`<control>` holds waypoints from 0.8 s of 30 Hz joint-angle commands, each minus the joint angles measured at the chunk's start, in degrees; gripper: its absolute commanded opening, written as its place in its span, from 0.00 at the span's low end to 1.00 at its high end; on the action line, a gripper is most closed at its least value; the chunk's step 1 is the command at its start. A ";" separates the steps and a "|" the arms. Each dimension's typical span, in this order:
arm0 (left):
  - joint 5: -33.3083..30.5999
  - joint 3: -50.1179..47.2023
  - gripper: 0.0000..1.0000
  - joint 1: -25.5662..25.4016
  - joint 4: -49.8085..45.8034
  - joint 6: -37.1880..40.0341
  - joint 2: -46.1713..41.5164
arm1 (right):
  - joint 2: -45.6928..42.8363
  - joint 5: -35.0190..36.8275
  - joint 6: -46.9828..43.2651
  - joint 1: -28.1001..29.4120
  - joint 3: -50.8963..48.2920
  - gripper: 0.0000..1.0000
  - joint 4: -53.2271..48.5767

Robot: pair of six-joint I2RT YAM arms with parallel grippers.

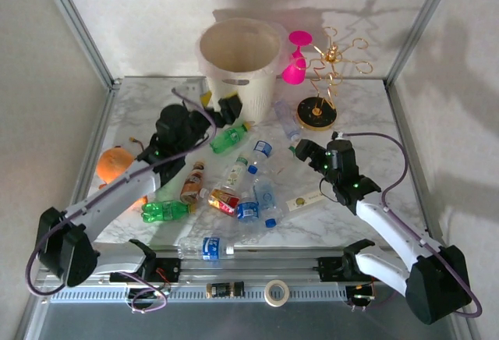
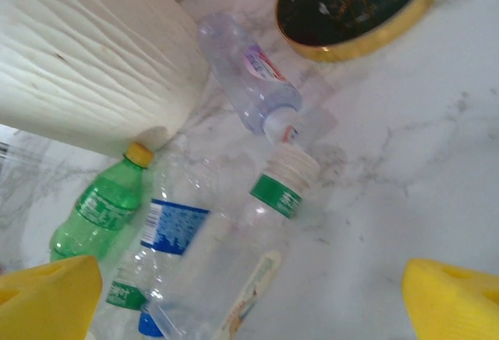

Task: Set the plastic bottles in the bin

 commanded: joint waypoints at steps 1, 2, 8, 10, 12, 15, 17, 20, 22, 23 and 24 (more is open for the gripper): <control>-2.82 -8.96 1.00 -0.94 11.09 -6.18 -4.11 | -1.59 3.18 4.57 0.10 1.44 0.99 -11.22; -2.49 -11.80 1.00 -1.25 13.33 -7.93 -4.55 | -1.98 3.97 6.02 0.19 1.28 0.99 -13.59; -2.66 -19.06 1.00 -4.10 15.87 -10.89 -2.97 | -5.15 4.21 13.87 1.50 -0.22 0.99 -22.97; -1.71 -20.71 1.00 -4.65 17.70 -12.11 -1.61 | -5.65 2.98 16.21 2.19 -1.00 0.99 -24.12; -0.74 -21.60 1.00 -4.83 18.88 -13.35 -0.05 | -5.34 1.34 18.98 3.31 -2.27 0.99 -24.62; 0.60 -22.22 1.00 -5.01 19.72 -14.61 1.75 | -4.49 0.66 22.04 5.10 -2.55 0.99 -27.00; 0.75 -22.63 1.00 -5.10 19.99 -14.84 2.24 | -4.46 0.73 23.12 5.86 -2.11 0.99 -28.95; 0.12 -23.16 1.00 -5.10 20.02 -14.84 2.43 | -4.79 1.08 24.43 6.40 -1.24 0.99 -32.42; -0.62 -23.48 1.00 -5.10 20.03 -14.85 2.43 | -4.77 1.54 25.04 6.37 -1.01 0.99 -34.46; -0.87 -23.61 1.00 -5.10 20.10 -14.93 2.31 | -4.88 1.48 25.20 6.36 -1.09 0.99 -34.53; -1.16 -23.70 1.00 -5.10 20.17 -15.01 2.34 | -4.86 1.12 25.30 6.44 -1.38 0.99 -34.11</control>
